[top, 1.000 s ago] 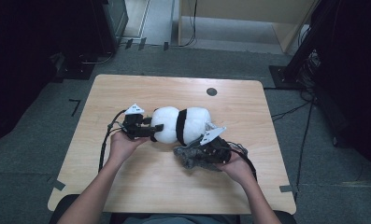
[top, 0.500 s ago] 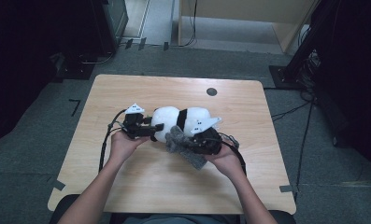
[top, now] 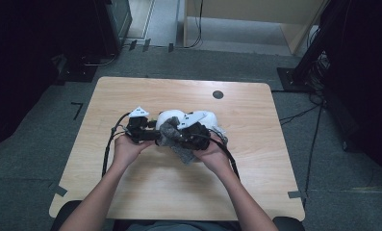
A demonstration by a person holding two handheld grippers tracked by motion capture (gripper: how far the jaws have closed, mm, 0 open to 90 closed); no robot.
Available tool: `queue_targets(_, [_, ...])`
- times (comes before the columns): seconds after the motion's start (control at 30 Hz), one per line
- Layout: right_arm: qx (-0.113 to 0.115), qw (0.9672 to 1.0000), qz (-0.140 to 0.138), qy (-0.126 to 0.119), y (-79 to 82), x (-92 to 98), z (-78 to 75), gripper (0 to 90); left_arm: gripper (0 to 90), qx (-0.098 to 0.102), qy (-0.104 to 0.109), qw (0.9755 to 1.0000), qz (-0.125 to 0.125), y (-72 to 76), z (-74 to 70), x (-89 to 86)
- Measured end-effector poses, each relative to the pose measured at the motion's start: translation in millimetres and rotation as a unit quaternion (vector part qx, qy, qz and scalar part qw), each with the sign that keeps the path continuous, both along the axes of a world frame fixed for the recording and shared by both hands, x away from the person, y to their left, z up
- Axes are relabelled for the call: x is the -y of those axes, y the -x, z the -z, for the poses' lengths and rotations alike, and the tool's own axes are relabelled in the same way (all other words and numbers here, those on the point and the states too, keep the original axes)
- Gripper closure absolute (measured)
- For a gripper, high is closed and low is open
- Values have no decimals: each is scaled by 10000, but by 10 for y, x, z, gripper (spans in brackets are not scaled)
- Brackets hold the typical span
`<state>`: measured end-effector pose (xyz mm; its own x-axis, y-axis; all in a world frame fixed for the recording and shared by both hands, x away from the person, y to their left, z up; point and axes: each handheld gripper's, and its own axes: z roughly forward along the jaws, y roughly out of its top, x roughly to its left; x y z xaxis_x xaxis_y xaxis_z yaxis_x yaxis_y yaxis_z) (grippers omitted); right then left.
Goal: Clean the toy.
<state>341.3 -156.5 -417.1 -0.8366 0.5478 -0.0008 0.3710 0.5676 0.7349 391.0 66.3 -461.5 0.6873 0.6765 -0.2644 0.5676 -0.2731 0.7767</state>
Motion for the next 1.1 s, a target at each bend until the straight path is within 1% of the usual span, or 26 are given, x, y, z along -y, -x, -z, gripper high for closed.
queue_targets(0.13, [-175,9997,56,-165,-58,-31,98,785,387,1,-50,10000,-8,-3,8,-3])
queue_targets(0.23, [-231,9994,0,-263,-73,-19,157,785,389,25,-92,10000,-15,0,11,3])
queue_targets(0.4, [-367,9986,56,-371,-85,-15,191,765,391,35,-134,9999,-6,-1,14,4])
queue_targets(0.43, [-434,9984,66,-366,-87,-17,198,765,392,37,-145,9999,0,0,15,5])
queue_targets(0.47, [-451,9983,46,-356,-87,-18,204,765,392,37,-149,9999,4,1,16,8])
queue_targets(0.5, [-466,9985,-21,-293,-86,-22,217,766,392,34,-153,9999,2,2,18,10])
queue_targets(0.6, [-455,9987,-70,-238,-69,-37,249,773,393,38,-170,9998,2,2,22,11])
queue_targets(0.73, [-580,9981,-157,-144,-53,-35,333,780,394,41,-176,9998,-2,1,25,14])
queue_targets(0.83, [-596,9981,-150,29,-18,-15,398,780,396,53,-167,9998,-9,0,27,23])
queue_targets(0.9, [-575,9982,-133,66,-1,11,423,780,401,76,-183,9998,-1,-1,27,32])
queue_targets(0.97, [-601,9981,-121,108,14,50,444,780,409,81,-192,9998,8,-1,27,41])
queue_targets(1.1, [-699,9973,-104,188,41,134,475,781,419,82,-226,9997,30,-2,29,46])
